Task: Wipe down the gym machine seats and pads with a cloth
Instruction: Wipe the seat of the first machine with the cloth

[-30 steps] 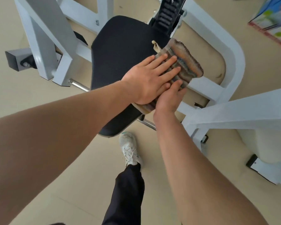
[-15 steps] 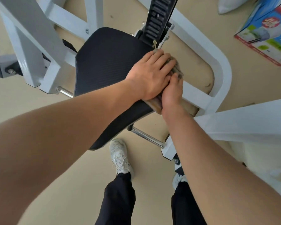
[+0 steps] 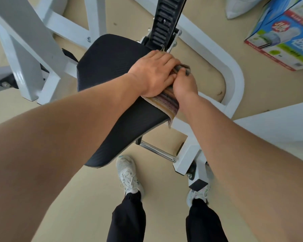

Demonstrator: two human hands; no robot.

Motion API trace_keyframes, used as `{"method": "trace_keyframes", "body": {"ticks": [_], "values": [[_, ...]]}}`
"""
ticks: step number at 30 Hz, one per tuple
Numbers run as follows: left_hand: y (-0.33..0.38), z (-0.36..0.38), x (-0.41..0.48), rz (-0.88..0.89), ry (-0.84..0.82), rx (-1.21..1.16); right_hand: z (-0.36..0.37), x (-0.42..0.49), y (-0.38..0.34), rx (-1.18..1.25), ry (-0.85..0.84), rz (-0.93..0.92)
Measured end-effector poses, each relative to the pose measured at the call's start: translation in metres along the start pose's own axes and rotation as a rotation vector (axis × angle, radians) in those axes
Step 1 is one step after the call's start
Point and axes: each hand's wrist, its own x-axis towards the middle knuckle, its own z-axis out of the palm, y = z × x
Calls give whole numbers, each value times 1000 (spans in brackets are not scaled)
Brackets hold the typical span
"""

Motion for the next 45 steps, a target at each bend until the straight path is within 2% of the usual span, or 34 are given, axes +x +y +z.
{"method": "trace_keyframes", "body": {"ticks": [4, 7, 9, 11, 16, 19, 21, 24, 28, 30, 33, 36, 40, 45], "values": [[-17, -3, -3, -125, 54, 55, 6, 4, -34, -271, -7, -107], [-21, 0, -8, -207, 54, 76, 13, 6, -29, -436, 21, -260], [-15, 0, -6, -291, 52, 68, 5, 9, -16, -466, 41, -360], [-2, -2, -1, -325, 26, 73, -7, 8, 2, -350, 30, -392], [30, 2, -14, -69, -57, 51, 9, -30, 44, 415, 36, -147], [30, 3, -49, 12, -114, 46, 28, -66, 56, 585, 87, -97], [20, 1, -83, 16, -139, 52, 35, -87, 56, 518, 126, -85], [11, 0, -135, -76, -150, 39, 46, -120, 49, 325, 123, -54], [23, -5, -193, -180, -164, 22, 58, -168, 32, 194, -14, 3], [27, -12, -224, -174, -184, 31, 65, -198, 24, 194, -147, 96], [33, -21, -267, -151, -141, 35, 71, -247, 26, 436, -322, 209], [42, -34, -293, -160, -84, 11, 53, -273, 33, 417, -428, 289], [63, -86, -295, -242, -196, -52, 7, -293, 27, 476, -525, 372], [109, -165, -287, -337, -115, -208, -73, -325, -4, 284, -404, 275]]}}
